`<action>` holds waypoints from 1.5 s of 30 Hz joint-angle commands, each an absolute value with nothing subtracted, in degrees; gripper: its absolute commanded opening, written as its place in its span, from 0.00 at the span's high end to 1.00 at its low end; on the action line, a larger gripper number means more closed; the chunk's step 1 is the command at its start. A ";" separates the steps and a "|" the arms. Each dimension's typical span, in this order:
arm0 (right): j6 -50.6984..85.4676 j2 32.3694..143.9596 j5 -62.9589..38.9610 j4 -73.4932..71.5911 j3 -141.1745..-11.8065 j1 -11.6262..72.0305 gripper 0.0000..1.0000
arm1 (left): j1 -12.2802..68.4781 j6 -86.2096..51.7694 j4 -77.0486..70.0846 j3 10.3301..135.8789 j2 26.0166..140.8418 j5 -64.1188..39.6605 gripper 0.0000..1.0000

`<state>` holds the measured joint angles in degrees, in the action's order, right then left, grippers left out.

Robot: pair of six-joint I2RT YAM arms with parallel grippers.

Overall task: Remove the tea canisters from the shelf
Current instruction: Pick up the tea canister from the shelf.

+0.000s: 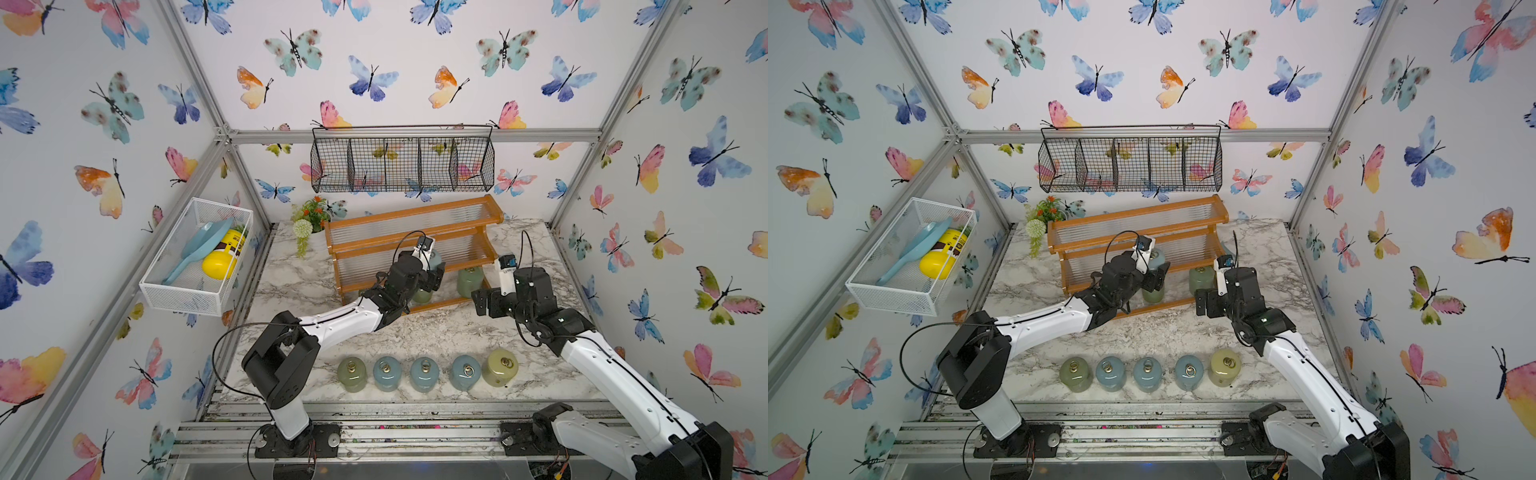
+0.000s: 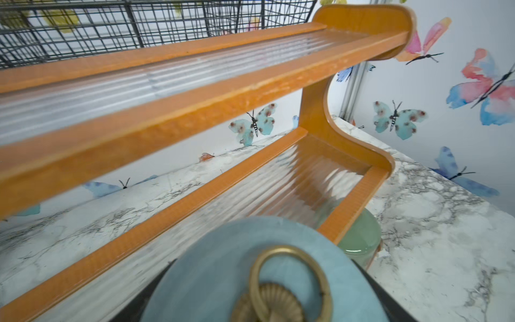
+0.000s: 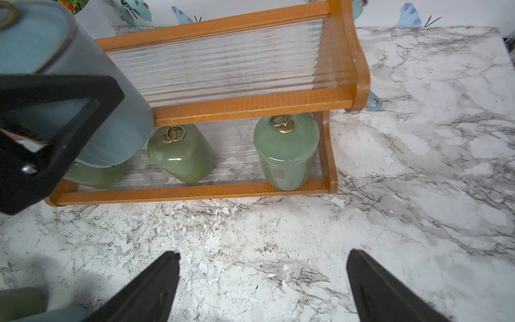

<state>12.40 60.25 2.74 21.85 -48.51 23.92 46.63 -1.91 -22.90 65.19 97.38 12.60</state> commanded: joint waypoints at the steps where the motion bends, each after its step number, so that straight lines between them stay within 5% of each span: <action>1: 13.01 59.25 2.19 22.98 -47.55 23.47 0.01 | 46.89 -0.89 -23.18 64.40 94.18 5.46 0.30; 20: 13.76 57.92 2.38 23.25 -46.58 23.47 0.01 | 46.97 0.35 -20.03 51.22 88.42 -12.72 0.31; 45: 13.97 57.30 3.08 24.37 -46.32 23.47 0.01 | 45.51 7.76 -24.88 48.26 97.70 -30.40 0.32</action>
